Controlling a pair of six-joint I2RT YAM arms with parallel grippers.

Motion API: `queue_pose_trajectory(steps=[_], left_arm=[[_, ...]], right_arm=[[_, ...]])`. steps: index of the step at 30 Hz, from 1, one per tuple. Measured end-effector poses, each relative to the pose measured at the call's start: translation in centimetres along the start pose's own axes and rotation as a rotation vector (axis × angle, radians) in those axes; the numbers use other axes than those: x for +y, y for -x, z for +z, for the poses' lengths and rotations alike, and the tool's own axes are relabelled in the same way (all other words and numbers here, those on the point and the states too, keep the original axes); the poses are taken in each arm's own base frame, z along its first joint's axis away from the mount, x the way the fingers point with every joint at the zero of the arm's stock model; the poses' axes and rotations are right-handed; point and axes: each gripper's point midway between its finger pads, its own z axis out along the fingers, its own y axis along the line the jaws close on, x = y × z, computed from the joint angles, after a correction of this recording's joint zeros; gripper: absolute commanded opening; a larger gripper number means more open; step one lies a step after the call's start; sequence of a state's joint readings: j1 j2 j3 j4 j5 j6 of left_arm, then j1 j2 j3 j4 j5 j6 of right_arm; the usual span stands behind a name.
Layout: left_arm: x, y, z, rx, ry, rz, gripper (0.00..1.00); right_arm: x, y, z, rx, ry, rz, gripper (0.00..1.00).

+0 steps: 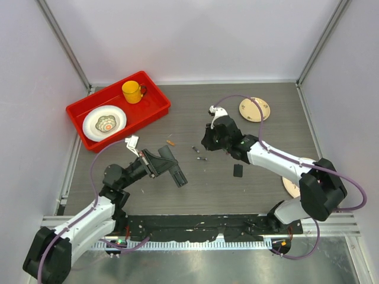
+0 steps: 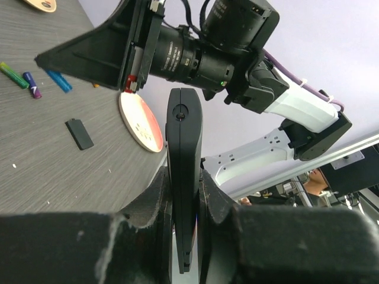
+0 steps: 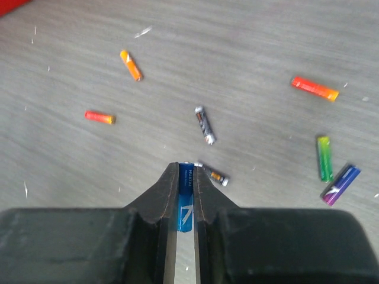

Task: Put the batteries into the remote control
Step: Place the battery at the center of the board.

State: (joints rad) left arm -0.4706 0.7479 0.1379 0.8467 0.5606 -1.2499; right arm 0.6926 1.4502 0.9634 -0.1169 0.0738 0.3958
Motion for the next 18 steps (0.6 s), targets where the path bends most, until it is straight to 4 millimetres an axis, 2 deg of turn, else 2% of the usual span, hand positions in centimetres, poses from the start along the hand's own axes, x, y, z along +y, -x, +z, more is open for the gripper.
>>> queue_pose_trajectory(steps=[6, 9, 14, 16, 18], left_arm=[[0.1, -0.4, 0.1, 0.029, -0.012, 0.0, 0.0], [0.0, -0.6, 0.1, 0.04, -0.019, 0.001, 0.0], [-0.2, -0.6, -0.1, 0.03, -0.035, 0.008, 0.0], [-0.1, -0.8, -0.5, 0.018, -0.034, 0.01, 0.0], [-0.1, -0.9, -0.9, 0.005, -0.034, 0.017, 0.0]], right_arm=[[0.2, -4.2, -1.5, 0.111, 0.051, -0.016, 0.01], [1.1, -6.3, -2.9, 0.137, 0.081, -0.093, 0.01], [5.3, -10.2, -6.9, 0.04, 0.261, -0.319, 0.01], [6.2, -11.2, -8.5, -0.012, 0.34, -0.356, 0.01], [5.9, -11.2, -9.2, -0.071, 0.368, -0.366, 0.01]])
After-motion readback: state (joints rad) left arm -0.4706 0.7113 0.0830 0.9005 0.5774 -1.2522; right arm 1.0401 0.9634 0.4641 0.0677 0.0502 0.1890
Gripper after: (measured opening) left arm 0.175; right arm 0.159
